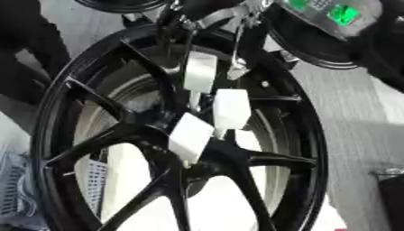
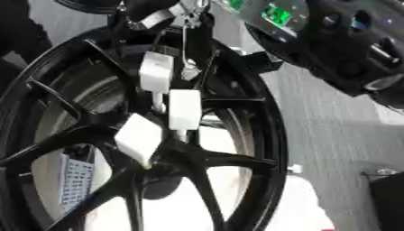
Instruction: Pull the pin out of the wheel hub.
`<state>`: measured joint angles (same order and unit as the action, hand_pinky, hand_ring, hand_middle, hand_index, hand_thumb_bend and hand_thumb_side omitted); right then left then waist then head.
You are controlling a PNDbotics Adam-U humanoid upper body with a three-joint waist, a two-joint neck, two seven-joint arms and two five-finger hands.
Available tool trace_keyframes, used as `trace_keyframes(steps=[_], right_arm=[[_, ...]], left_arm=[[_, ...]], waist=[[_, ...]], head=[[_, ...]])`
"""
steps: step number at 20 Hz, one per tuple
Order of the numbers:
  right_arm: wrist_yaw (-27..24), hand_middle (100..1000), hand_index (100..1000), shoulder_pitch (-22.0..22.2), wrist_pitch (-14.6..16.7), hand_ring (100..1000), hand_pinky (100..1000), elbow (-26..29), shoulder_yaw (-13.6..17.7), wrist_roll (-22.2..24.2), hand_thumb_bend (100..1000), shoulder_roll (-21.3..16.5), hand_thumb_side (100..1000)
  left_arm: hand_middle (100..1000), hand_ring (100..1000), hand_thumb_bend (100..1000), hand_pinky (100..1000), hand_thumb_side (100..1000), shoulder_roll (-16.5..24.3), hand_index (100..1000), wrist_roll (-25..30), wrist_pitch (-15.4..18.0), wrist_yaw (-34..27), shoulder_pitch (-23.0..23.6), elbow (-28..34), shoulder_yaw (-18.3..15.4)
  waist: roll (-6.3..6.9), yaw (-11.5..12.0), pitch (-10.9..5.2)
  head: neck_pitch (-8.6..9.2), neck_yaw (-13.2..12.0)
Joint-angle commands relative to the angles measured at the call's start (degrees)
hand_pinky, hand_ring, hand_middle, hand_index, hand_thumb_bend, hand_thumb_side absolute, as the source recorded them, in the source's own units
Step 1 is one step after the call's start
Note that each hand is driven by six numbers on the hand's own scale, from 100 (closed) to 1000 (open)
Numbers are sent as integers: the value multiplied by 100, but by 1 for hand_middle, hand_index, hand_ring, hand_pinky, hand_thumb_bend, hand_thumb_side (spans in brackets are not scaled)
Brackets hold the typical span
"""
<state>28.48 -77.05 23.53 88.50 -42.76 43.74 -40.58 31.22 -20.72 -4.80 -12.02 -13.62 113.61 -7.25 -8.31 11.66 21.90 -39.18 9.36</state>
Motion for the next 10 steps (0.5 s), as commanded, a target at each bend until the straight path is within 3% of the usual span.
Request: trace_keyframes(steps=[1, 10], right_arm=[[50, 845, 847, -60, 328, 898, 940, -67, 56, 275, 498, -153, 204], [-139, 782, 785, -76, 356, 874, 927, -111, 6, 228, 468, -93, 122]], left_arm=[[725, 741, 552, 773, 335, 157, 812, 15, 12, 12, -52, 98, -22], [725, 741, 551, 774, 337, 142, 812, 25, 1, 6, -66, 98, -10]], waist=[[81, -1, -89], [95, -10, -66]], head=[[61, 40], [1, 122]])
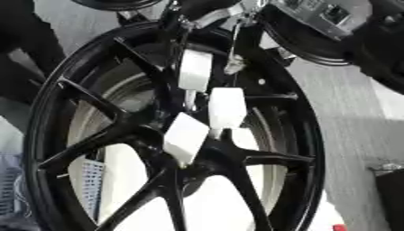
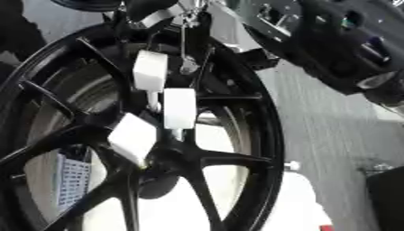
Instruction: Pull the pin out of the wheel hub.
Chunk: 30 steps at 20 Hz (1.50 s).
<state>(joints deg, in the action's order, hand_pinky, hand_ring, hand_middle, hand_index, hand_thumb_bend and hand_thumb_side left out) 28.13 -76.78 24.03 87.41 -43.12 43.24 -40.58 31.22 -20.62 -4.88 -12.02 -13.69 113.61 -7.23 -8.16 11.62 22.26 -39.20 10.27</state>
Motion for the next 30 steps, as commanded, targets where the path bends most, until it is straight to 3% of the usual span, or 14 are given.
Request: trace_keyframes(steps=[1, 15, 21, 30], right_arm=[[-148, 779, 783, -104, 301, 873, 925, -2, 35, 282, 466, -94, 114], [-801, 758, 766, -80, 126, 852, 907, -8, -43, 523, 415, -94, 100], [-851, 654, 678, -68, 92, 818, 896, -60, -41, 566, 383, -65, 100], [-1066, 527, 569, -51, -33, 763, 864, -153, -44, 500, 215, -46, 100]], left_arm=[[725, 741, 551, 774, 337, 141, 812, 15, 9, 5, -59, 98, -12], [714, 735, 548, 774, 338, 136, 811, 27, 2, -9, -82, 98, -11], [710, 733, 544, 774, 338, 123, 806, 28, -3, -9, -84, 98, -14], [704, 730, 541, 774, 338, 115, 799, 11, -19, -14, -80, 98, -21]], waist=[[80, -6, -102], [61, 26, -108], [57, 42, -100], [51, 46, -104]], head=[[-4, 37], [-52, 141], [-36, 159], [-49, 181]])
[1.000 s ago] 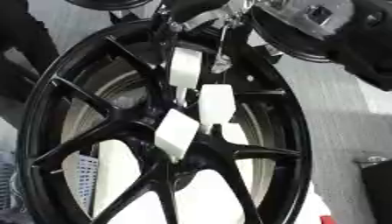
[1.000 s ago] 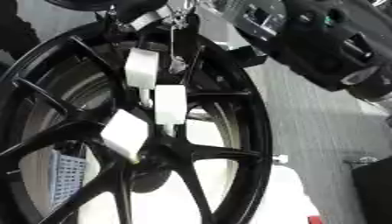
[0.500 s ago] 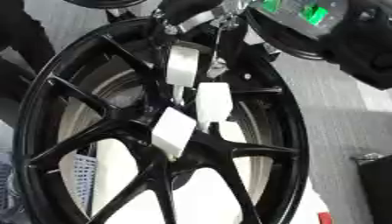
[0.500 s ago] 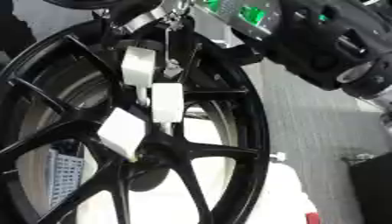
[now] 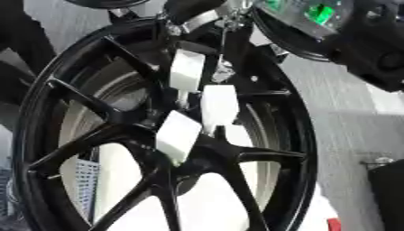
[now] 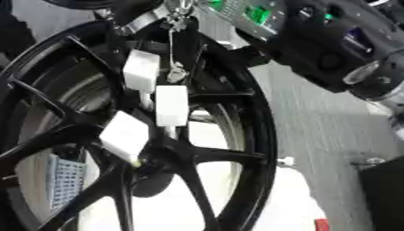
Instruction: Pull the pin out of the wheel hub.
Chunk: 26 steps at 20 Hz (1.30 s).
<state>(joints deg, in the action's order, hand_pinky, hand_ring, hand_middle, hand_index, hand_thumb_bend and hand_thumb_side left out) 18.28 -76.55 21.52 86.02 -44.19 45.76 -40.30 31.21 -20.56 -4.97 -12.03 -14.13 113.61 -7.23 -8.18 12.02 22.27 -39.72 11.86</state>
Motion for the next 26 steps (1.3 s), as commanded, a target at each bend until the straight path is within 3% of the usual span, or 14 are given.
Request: trace_keyframes(steps=[1, 7, 14, 26], right_arm=[[-107, 525, 567, -70, 201, 761, 861, -24, 63, 239, 208, -75, 100], [-271, 501, 546, -65, 14, 749, 856, -34, 82, 140, 169, -82, 100], [-337, 483, 494, -87, -193, 747, 855, 47, 128, 105, 186, -102, 100], [-467, 471, 478, -215, -621, 749, 857, 247, 506, 125, 185, -222, 100]], left_arm=[[703, 730, 540, 774, 338, 115, 799, 3, -12, -15, -35, 98, -22], [703, 730, 541, 774, 338, 119, 797, 3, -20, -15, -33, 98, -24], [704, 731, 539, 775, 339, 122, 798, 12, -31, -11, -24, 98, -24], [705, 732, 535, 776, 339, 128, 799, 16, -34, -15, -15, 98, -28]], waist=[[51, 5, -107], [50, 1, -122], [48, -5, -144], [48, -11, -185]], head=[[1, 24], [-2, 50], [5, 59], [61, 42]])
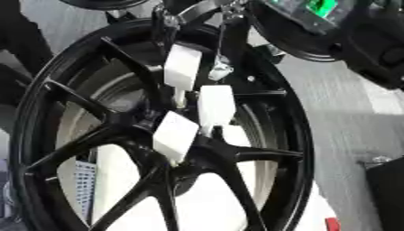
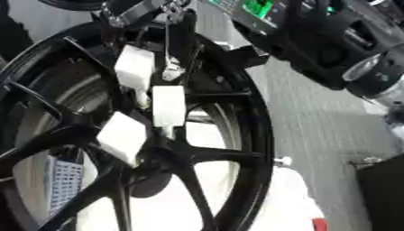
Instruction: Pull the pin out of the wheel hub.
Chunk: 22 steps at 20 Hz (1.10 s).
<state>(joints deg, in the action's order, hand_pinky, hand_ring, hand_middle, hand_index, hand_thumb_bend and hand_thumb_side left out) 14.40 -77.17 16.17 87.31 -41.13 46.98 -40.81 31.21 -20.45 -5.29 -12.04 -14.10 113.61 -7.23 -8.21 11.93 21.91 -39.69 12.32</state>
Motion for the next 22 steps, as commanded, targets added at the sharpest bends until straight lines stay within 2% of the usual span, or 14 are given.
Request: trace_keyframes(steps=[1, 6, 10, 14, 18, 21, 22], right_arm=[[-106, 471, 477, -165, -133, 750, 857, 136, 250, 3, 184, -190, 100], [-262, 463, 473, -230, -416, 746, 857, 250, 529, 20, 157, -268, 100], [-461, 445, 465, -302, -734, 736, 854, 214, 914, -161, 105, -273, 100], [-546, 447, 470, -243, -1052, 733, 855, 113, 1393, -451, 100, -417, 100], [-580, 456, 482, 105, -1255, 730, 855, 123, 1811, -712, 105, -817, 100], [-633, 451, 480, 668, -1330, 726, 855, 274, 2199, -957, 100, -1327, 100], [-646, 450, 481, 997, -1400, 726, 855, 297, 2433, -1112, 100, -1563, 100]], left_arm=[[706, 732, 535, 776, 339, 126, 799, 5, -3, -14, -17, 98, -28], [706, 732, 536, 777, 339, 127, 799, -2, 2, -10, -11, 98, -39], [706, 732, 536, 776, 339, 120, 798, -8, 0, -12, 4, 98, -40], [706, 732, 535, 777, 339, 113, 798, -24, -15, -13, 54, 98, -52], [706, 732, 535, 777, 338, 127, 798, -57, -21, -10, 117, 98, -78], [706, 733, 536, 777, 337, 131, 799, -81, -22, -11, 156, 98, -93], [706, 733, 536, 777, 337, 129, 799, -87, -22, -11, 167, 98, -98]], waist=[[52, -1, -150], [61, -4, -159], [78, -39, -178], [108, -131, -225], [161, -346, -300], [204, -527, -355], [217, -615, -372]], head=[[64, -4], [75, -12], [85, -49], [86, -125], [41, -307], [3, -472], [-11, -555]])
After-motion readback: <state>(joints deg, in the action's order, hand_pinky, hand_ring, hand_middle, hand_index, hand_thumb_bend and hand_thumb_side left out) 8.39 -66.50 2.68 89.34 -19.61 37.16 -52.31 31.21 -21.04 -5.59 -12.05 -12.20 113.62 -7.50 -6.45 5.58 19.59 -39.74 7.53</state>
